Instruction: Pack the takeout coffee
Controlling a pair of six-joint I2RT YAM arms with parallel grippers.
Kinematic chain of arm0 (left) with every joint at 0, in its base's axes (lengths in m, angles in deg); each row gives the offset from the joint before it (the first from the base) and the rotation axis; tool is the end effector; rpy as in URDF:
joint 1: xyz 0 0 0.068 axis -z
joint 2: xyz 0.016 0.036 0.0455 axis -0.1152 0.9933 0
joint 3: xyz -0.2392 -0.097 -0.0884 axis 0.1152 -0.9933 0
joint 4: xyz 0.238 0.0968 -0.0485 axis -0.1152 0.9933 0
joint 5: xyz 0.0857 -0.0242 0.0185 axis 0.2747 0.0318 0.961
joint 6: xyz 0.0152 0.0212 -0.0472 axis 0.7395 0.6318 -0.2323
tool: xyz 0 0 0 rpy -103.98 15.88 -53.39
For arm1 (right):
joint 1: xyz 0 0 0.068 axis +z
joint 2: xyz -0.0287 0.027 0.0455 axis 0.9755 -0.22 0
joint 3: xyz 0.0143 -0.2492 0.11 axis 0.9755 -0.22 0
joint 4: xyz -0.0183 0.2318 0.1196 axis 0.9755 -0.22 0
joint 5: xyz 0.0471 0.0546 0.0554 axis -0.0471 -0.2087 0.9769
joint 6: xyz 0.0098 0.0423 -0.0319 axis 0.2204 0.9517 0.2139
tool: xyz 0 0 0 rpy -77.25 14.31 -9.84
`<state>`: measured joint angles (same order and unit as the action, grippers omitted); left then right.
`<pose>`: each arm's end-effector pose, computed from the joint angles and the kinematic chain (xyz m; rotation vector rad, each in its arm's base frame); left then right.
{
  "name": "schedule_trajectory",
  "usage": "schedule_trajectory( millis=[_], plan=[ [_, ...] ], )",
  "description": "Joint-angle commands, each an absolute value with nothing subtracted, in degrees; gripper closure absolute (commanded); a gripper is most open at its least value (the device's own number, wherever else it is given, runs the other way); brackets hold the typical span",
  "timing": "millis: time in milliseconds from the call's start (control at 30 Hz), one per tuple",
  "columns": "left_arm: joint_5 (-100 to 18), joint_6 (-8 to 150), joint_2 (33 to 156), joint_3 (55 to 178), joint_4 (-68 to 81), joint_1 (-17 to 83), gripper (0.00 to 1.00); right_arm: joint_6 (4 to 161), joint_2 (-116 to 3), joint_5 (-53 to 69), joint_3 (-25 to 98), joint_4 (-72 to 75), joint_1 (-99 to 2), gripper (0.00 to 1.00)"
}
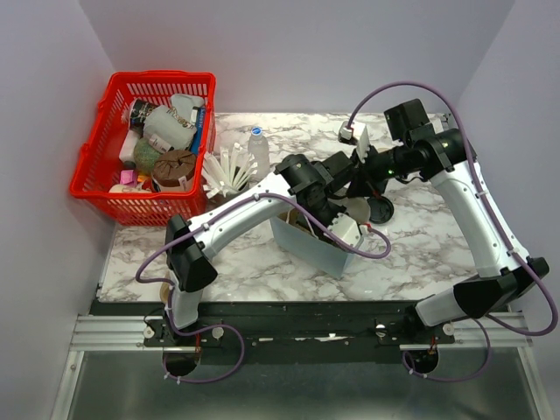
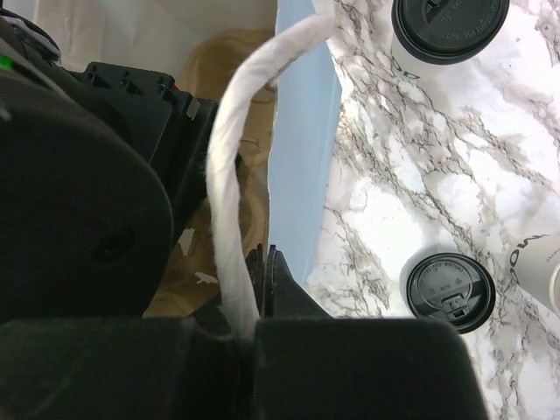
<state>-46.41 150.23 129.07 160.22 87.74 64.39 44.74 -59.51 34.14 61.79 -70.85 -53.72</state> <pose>0.1943 -0.3239 0.3453 2.5172 1.2399 -0.2952 0.2376 0.1253 0.4183 -1.3111 2.0662 0.6935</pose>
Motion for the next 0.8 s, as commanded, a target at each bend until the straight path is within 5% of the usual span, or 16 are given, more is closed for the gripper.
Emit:
schedule_trajectory(
  millis=[0, 767],
  plan=[
    [-46.1, 146.9, 133.3, 161.7, 95.5, 65.5, 1.00, 43.7, -60.1, 35.0, 61.6, -69.4, -49.8, 1.00],
    [-44.2, 159.0, 136.5, 160.3, 93.3, 66.0, 1.00, 43.2, -62.9, 36.4, 61.7, -70.0, -49.6, 1.00]
  ],
)
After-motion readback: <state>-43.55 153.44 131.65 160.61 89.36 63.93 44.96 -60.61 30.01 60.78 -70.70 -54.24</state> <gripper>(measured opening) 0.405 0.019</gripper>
